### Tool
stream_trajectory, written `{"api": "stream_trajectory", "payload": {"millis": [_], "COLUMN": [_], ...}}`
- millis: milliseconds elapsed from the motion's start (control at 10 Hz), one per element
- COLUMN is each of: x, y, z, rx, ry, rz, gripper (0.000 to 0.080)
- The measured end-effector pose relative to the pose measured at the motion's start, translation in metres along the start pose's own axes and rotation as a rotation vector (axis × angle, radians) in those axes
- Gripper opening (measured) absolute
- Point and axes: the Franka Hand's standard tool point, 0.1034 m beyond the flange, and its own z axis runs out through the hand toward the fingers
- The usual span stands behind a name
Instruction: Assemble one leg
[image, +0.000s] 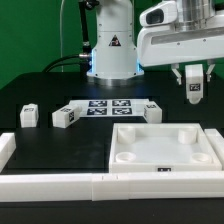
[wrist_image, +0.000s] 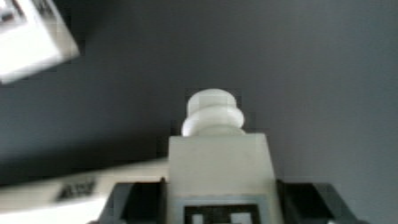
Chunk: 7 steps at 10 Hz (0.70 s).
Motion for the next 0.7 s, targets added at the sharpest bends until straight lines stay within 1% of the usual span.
{"api": "stream_trajectory", "payload": {"millis": [100, 200, 300, 400, 500, 700], "x": [0.011, 0.034, 0.059, 0.074, 0.085, 0.082], "y": [0.004, 0.011, 0.007, 0.004, 0.002, 0.002], "z": [0.002, -0.002, -0.007, -0.007, -0.002, -0.001], "rx": [-0.004, -0.007, -0.004, 0.001, 0.003, 0.004], "ry": [0.051, 0.063, 0.067, 0.078, 0.084, 0.097], "rz": [-0.064, -0.103, -0.131, -0.172, -0.206, -0.203], "gripper": [0.029, 0.029, 0.029, 0.029, 0.029, 0.029]}}
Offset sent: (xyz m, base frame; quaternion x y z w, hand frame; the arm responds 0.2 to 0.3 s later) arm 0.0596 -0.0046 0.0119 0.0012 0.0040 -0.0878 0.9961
